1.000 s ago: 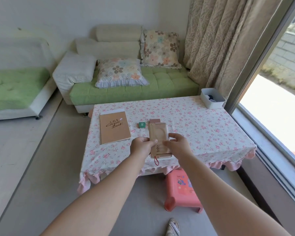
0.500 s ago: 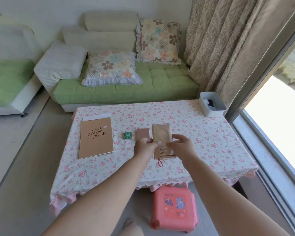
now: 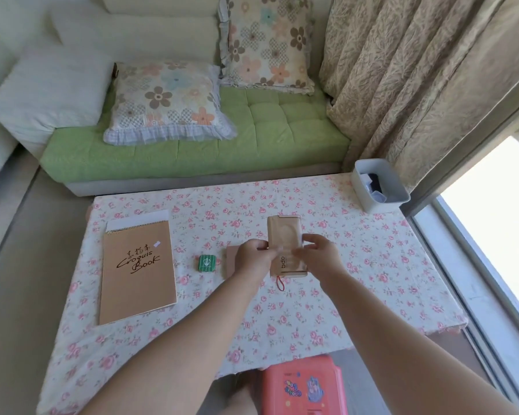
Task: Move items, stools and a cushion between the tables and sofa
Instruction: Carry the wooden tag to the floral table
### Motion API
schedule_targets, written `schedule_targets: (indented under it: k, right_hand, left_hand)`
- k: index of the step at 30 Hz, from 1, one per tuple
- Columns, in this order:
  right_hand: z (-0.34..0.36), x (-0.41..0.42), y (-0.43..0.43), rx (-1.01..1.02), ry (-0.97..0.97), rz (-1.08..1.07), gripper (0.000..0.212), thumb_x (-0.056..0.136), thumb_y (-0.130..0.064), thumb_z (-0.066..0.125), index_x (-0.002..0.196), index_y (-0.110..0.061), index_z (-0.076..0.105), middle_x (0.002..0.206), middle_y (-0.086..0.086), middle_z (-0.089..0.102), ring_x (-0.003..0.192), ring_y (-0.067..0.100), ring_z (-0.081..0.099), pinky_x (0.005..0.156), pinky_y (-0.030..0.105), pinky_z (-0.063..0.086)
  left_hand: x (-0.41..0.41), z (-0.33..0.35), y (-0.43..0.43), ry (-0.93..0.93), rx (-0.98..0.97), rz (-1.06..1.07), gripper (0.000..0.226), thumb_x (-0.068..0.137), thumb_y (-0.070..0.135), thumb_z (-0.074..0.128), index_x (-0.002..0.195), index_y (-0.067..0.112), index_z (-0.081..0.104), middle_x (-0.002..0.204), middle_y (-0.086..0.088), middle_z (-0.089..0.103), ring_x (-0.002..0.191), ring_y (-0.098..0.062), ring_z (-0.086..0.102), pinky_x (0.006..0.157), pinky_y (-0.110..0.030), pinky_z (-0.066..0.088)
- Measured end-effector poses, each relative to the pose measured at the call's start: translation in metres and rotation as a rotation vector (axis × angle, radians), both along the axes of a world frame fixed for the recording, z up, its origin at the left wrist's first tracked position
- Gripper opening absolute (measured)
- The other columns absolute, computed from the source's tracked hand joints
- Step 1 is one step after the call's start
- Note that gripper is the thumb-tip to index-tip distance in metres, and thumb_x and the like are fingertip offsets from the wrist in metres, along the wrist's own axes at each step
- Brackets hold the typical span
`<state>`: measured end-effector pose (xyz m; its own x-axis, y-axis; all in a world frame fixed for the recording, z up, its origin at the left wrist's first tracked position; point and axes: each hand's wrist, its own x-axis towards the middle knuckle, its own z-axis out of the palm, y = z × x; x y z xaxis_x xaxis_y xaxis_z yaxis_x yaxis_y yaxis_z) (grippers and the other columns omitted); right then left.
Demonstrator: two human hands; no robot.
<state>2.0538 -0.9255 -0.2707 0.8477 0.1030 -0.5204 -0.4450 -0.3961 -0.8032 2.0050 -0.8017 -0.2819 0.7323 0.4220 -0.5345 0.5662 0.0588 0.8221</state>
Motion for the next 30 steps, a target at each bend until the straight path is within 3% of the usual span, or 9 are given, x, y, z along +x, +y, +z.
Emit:
schedule_targets:
  k: [4, 8, 12, 15, 22, 25, 30]
  right_hand:
    - [-0.017, 0.041, 0.023, -0.066, 0.026, 0.033, 0.046, 0.080, -0.010, 0.063, 0.125, -0.015, 0.054, 0.098, 0.006, 0.065, 0.085, 0.022, 0.063, 0.063, 0.029, 0.050]
    - [-0.041, 0.069, 0.036, -0.103, 0.075, 0.022, 0.045, 0.082, -0.010, 0.062, 0.125, -0.016, 0.053, 0.092, 0.003, 0.063, 0.081, 0.020, 0.062, 0.059, 0.025, 0.047]
    - [-0.074, 0.086, 0.033, -0.146, 0.141, 0.031, 0.045, 0.081, -0.008, 0.061, 0.125, -0.016, 0.054, 0.096, 0.005, 0.063, 0.081, 0.020, 0.060, 0.057, 0.024, 0.045]
    - [-0.105, 0.094, 0.031, -0.174, 0.182, 0.038, 0.043, 0.081, -0.007, 0.061, 0.123, -0.016, 0.055, 0.093, 0.003, 0.064, 0.077, 0.019, 0.060, 0.054, 0.023, 0.043]
    - [-0.179, 0.113, 0.028, -0.228, 0.228, 0.110, 0.045, 0.080, -0.008, 0.062, 0.124, -0.017, 0.055, 0.096, 0.002, 0.066, 0.082, 0.021, 0.063, 0.059, 0.026, 0.046]
    - [-0.208, 0.122, 0.031, -0.236, 0.233, 0.140, 0.045, 0.082, -0.011, 0.062, 0.126, -0.017, 0.052, 0.099, 0.001, 0.063, 0.082, 0.020, 0.061, 0.056, 0.024, 0.043]
    - [-0.252, 0.132, 0.028, -0.245, 0.240, 0.125, 0.045, 0.083, -0.010, 0.062, 0.127, -0.016, 0.053, 0.105, 0.003, 0.065, 0.080, 0.016, 0.060, 0.055, 0.022, 0.041]
  left_hand:
    - [0.042, -0.019, 0.022, 0.043, -0.012, 0.001, 0.012, 0.079, 0.023, 0.073, 0.074, 0.019, 0.064, 0.093, -0.014, 0.073, 0.093, -0.032, 0.068, 0.087, -0.048, 0.054]
    - [0.074, -0.049, 0.034, 0.084, -0.045, -0.014, 0.018, 0.079, 0.023, 0.074, 0.090, 0.011, 0.067, 0.094, -0.011, 0.072, 0.091, -0.029, 0.068, 0.086, -0.045, 0.055]
    - [0.087, -0.084, 0.031, 0.147, -0.063, -0.048, 0.018, 0.081, 0.019, 0.070, 0.094, 0.008, 0.067, 0.091, -0.012, 0.069, 0.082, -0.028, 0.063, 0.071, -0.038, 0.050]
    - [0.096, -0.111, 0.028, 0.209, -0.063, -0.039, 0.022, 0.080, 0.015, 0.070, 0.100, 0.004, 0.067, 0.091, -0.012, 0.068, 0.086, -0.027, 0.063, 0.081, -0.042, 0.053]
    - [0.106, -0.178, 0.021, 0.285, -0.102, 0.027, 0.018, 0.081, 0.011, 0.067, 0.097, 0.003, 0.066, 0.091, -0.014, 0.067, 0.087, -0.030, 0.063, 0.080, -0.044, 0.051]
    - [0.116, -0.207, 0.023, 0.297, -0.096, 0.020, 0.019, 0.081, 0.012, 0.069, 0.095, 0.001, 0.066, 0.089, -0.017, 0.066, 0.080, -0.028, 0.060, 0.070, -0.037, 0.044]
    - [0.133, -0.250, 0.016, 0.326, -0.008, -0.023, 0.019, 0.082, 0.011, 0.066, 0.099, 0.002, 0.068, 0.094, -0.015, 0.070, 0.083, -0.027, 0.063, 0.070, -0.029, 0.043]
